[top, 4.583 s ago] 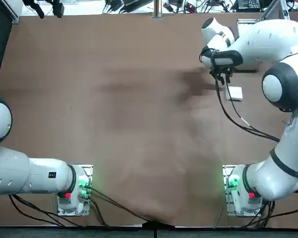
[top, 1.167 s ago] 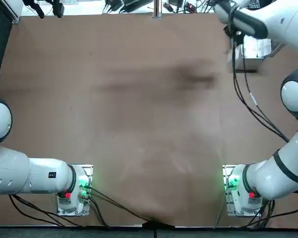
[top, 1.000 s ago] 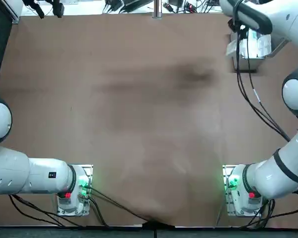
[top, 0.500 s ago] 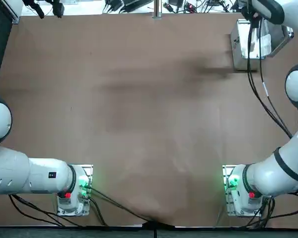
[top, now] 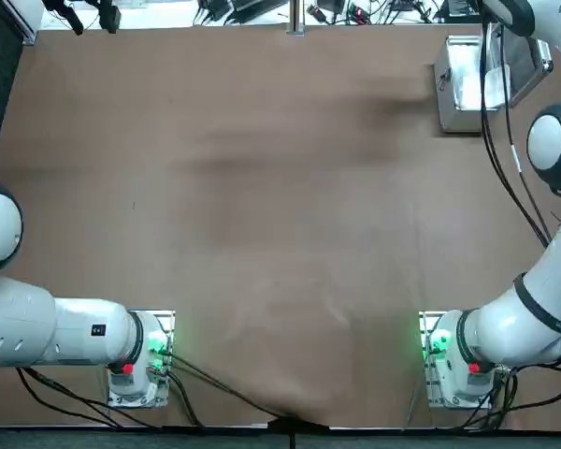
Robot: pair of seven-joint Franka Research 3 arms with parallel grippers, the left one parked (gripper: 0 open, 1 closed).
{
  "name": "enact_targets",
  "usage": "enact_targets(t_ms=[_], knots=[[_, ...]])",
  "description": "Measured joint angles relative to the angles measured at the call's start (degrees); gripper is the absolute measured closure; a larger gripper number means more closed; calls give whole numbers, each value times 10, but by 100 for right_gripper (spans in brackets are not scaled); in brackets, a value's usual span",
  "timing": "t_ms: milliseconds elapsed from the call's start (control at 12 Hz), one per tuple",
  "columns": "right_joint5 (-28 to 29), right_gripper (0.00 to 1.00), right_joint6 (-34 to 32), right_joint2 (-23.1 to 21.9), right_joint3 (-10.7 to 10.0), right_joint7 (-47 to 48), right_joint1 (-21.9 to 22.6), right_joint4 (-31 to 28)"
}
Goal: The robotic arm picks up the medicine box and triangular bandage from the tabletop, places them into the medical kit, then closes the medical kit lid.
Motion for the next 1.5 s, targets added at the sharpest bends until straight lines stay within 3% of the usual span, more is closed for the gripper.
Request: enact_targets(t_ms=[333, 917, 1500], knots=[[-69, 99, 71, 51, 0, -39, -19, 33], [-141, 99, 91, 93, 0, -78, -41, 48], [-153, 99, 91, 102, 0, -94, -52, 49]])
